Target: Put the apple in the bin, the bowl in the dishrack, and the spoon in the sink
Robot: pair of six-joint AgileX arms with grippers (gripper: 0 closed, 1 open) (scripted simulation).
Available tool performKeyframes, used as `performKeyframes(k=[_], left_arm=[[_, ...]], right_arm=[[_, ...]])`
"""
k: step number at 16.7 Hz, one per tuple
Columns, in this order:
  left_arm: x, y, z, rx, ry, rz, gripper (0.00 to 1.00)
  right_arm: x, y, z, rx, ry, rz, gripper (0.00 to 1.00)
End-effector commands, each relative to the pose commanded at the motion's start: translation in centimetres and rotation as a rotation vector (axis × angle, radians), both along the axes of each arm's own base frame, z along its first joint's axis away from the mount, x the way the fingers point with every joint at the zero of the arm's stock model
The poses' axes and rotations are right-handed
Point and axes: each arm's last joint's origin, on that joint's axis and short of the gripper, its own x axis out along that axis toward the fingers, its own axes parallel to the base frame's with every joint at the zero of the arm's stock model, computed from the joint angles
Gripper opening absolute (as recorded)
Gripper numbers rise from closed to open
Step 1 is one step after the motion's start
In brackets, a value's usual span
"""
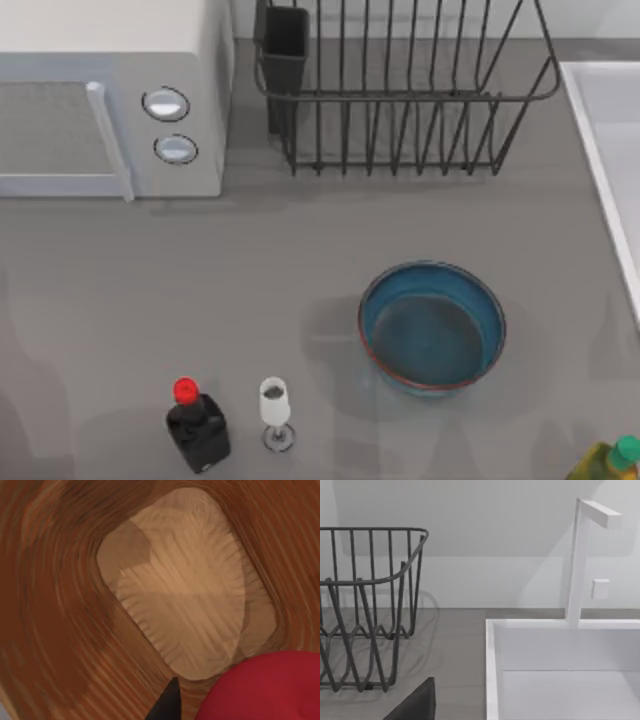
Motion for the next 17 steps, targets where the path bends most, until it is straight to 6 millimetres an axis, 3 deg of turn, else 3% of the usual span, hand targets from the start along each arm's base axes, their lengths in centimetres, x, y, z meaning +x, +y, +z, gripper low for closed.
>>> performKeyframes(k=[3,16,17], left_arm=[[0.00,0.00,0.00,0.000,0.000,0.000,0.00],[0.00,0.00,0.00,0.000,0.000,0.000,0.98],[0.00,0.00,0.00,0.000,0.000,0.000,1.00]], right_arm=[[0.00,0.00,0.00,0.000,0.000,0.000,1.00],[0.00,0.00,0.00,0.000,0.000,0.000,1.00],[0.00,0.00,0.00,0.000,0.000,0.000,1.00]])
